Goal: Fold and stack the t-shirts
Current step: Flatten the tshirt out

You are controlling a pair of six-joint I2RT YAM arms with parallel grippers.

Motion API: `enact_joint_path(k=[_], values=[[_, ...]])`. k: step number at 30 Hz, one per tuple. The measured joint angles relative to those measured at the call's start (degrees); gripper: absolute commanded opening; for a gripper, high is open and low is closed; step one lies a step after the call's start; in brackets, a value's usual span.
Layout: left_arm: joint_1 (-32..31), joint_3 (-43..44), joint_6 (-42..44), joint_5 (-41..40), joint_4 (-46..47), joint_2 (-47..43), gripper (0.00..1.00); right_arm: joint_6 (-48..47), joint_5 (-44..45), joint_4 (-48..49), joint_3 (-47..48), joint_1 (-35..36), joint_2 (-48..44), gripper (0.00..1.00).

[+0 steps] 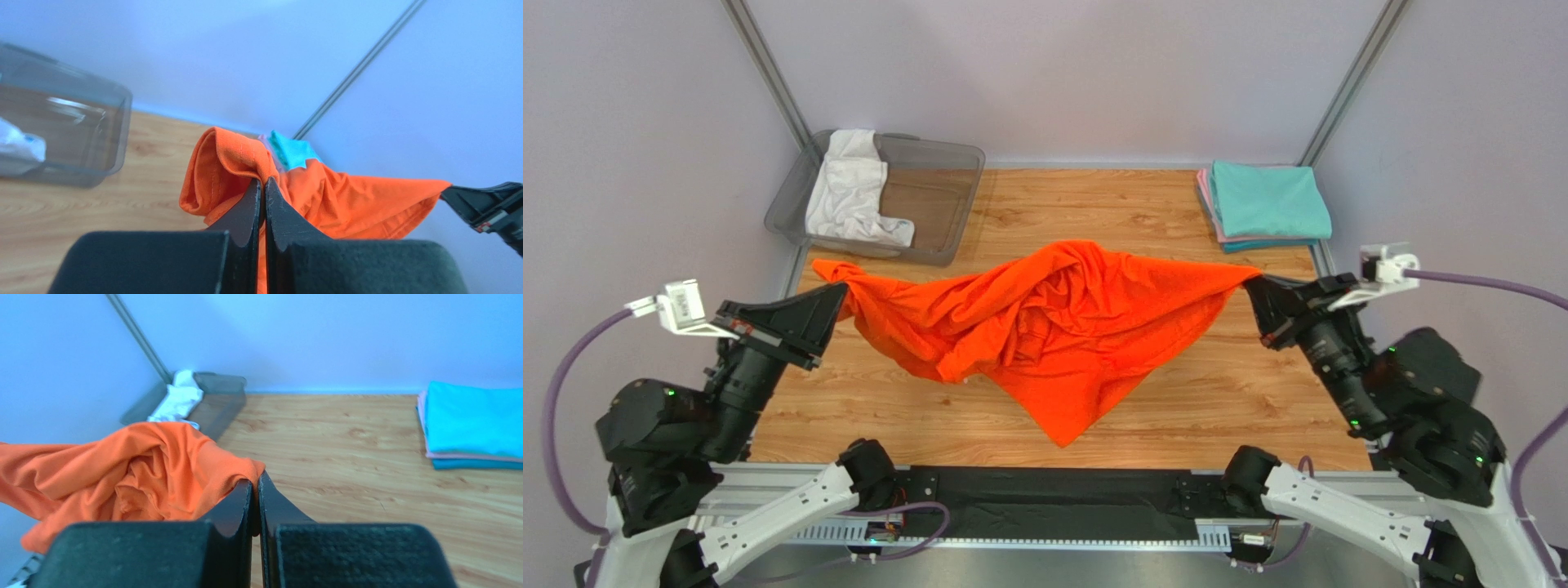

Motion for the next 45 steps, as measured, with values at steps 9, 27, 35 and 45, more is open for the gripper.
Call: enact_joint_path(k=[9,27,35,45], values=[[0.00,-1.95,0.11,-3.43,-0.46,-0.04,0.00,0.20,1.38,-1.84,-0.13,0.00,-4.70,0.00],[23.93,-27.06,-12.76,-5.79,-1.97,39.30,0.10,4.70,-1.99,5.29,-26.21,-30.97,32.17,0.00],[26.86,-17.44,-7.63,2.99,3.67,57.00,1.00,4.70,-10.03,10.91,-26.18,-35.63,41.92,0.00],[10.58,-23.34,-8.20,9.88,3.34,35.58,1.00,4.68,-13.57,12.13,-27.17,-37.20,36.33,0.00]])
